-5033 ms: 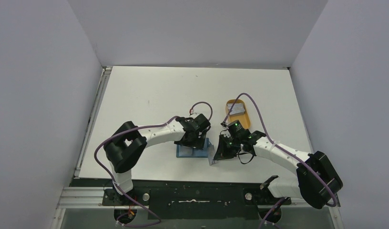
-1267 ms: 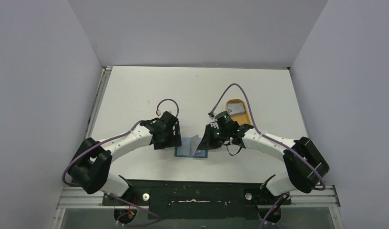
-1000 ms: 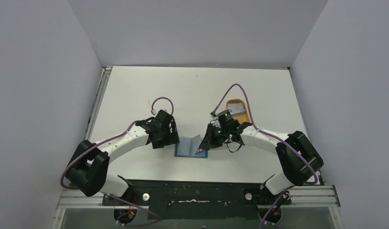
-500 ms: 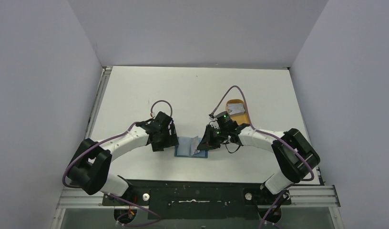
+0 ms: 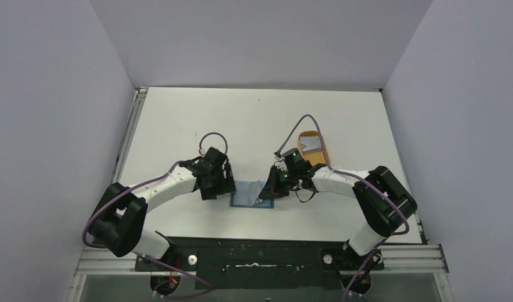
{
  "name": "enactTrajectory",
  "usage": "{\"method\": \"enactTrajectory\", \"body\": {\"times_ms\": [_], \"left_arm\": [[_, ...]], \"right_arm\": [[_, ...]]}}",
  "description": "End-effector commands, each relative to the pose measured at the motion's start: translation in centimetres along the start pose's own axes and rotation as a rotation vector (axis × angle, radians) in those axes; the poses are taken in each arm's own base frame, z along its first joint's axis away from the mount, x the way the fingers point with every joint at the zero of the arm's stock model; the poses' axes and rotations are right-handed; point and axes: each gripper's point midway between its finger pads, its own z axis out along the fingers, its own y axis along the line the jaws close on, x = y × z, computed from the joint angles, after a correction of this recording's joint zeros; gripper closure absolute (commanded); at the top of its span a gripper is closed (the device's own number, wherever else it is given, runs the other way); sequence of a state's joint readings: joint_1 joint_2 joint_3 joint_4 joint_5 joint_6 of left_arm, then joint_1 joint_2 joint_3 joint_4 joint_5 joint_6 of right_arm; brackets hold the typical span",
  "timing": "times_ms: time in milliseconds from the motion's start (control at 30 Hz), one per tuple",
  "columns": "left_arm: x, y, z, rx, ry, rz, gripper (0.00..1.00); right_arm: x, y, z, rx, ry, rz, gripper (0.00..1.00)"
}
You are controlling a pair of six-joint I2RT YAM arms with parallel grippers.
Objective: Put the credit cards into the card holder
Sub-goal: Insert the credit card into the card holder.
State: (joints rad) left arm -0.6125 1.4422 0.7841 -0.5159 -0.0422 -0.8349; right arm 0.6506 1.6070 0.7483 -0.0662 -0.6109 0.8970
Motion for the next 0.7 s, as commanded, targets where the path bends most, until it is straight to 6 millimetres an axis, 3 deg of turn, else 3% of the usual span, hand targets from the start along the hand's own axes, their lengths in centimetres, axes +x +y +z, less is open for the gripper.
{"method": "enactTrajectory", "body": {"times_ms": [0, 467, 667], "left_arm": [[-0.6, -1.0, 0.3, 0.046, -0.017, -0.013, 0.30], [-0.3, -1.2, 0.8, 0.058, 0.000, -0.009, 0.32], [-0.1, -1.4, 1.0, 0.070, 0.019, -0.007, 0.33]], "right_arm": [[-0.6, 1.4, 0.5, -0.059, -0.018, -0.026, 1.00], [-1.1, 2.1, 1.9, -0.121, -0.031, 0.029, 1.00], [-0.8, 1.1, 2.7, -0.082, -0.028, 0.028, 1.00]]}}
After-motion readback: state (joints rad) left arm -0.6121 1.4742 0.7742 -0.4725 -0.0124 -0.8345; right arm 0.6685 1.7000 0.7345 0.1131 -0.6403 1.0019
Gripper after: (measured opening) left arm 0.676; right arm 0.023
